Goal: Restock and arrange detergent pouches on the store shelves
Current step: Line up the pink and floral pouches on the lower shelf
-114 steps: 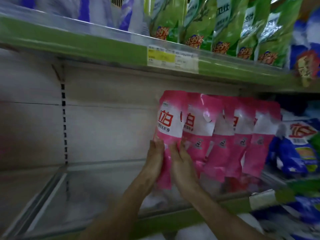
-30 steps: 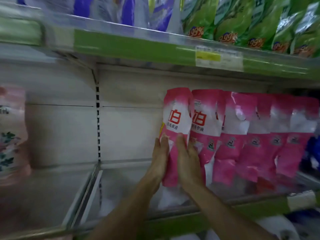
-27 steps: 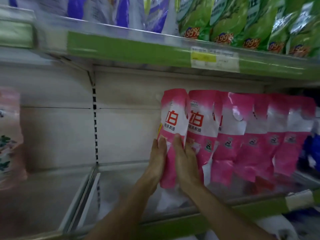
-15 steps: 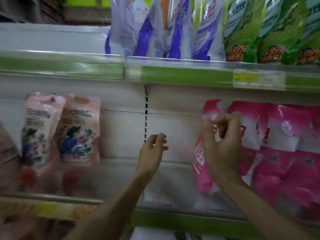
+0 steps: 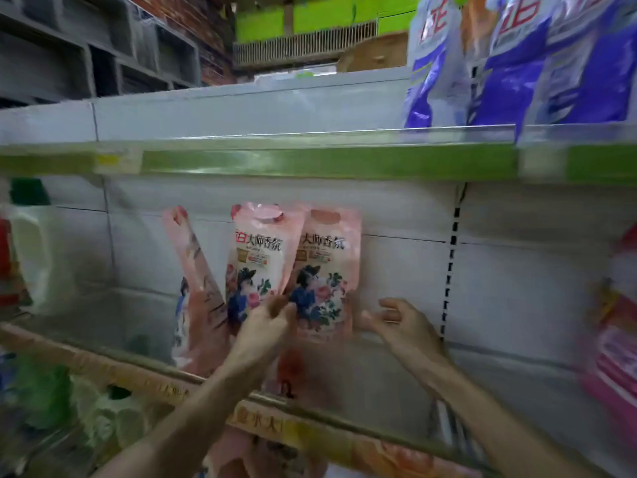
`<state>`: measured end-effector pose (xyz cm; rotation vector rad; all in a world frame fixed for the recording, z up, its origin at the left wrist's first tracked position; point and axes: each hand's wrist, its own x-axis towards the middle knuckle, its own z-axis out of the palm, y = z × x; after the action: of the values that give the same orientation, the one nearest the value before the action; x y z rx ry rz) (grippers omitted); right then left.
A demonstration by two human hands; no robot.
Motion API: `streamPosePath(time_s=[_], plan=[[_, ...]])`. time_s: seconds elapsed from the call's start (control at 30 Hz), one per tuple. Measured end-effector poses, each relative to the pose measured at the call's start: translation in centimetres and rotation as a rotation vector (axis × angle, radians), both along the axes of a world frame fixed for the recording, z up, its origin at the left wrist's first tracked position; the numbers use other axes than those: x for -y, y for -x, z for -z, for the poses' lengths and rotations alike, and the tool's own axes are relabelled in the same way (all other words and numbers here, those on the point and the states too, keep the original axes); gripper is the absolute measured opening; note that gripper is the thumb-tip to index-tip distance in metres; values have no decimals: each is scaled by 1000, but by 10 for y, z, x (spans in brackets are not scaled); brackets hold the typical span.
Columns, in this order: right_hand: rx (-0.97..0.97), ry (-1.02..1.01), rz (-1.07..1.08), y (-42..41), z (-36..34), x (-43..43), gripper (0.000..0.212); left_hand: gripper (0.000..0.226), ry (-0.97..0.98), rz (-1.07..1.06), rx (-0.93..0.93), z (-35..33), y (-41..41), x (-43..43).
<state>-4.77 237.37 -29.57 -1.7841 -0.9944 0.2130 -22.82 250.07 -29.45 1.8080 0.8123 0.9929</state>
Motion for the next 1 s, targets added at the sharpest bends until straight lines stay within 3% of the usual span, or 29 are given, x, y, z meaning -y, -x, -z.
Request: streamPosePath(time_s=[0.1, 0.2, 0.27, 0.37, 0.63, 0.77, 1.0], plan=[[-50, -25, 14, -10, 0, -46, 60, 42, -63, 227, -265, 7, -14, -10], [-113, -82, -58, -23, -2, -84, 24, 71, -124, 233, -377, 17, -36, -15], [-157, -116, -89, -30, -1, -103, 15, 74, -121, 169, -279, 19, -48, -19], [-245, -156, -101, -37, 3, -123, 18, 67, -163, 48, -143, 20, -57, -28], [-256, -264, -18, -23, 1, -129, 22, 71, -191, -10, -51, 28, -65, -32], [-181, -384, 13, -10, -12, -100, 22, 71, -90, 67, 3, 19, -68, -20], [-155, -519, 98, -17, -29, 3, 28, 39, 207, 358, 324, -2, -103, 54]])
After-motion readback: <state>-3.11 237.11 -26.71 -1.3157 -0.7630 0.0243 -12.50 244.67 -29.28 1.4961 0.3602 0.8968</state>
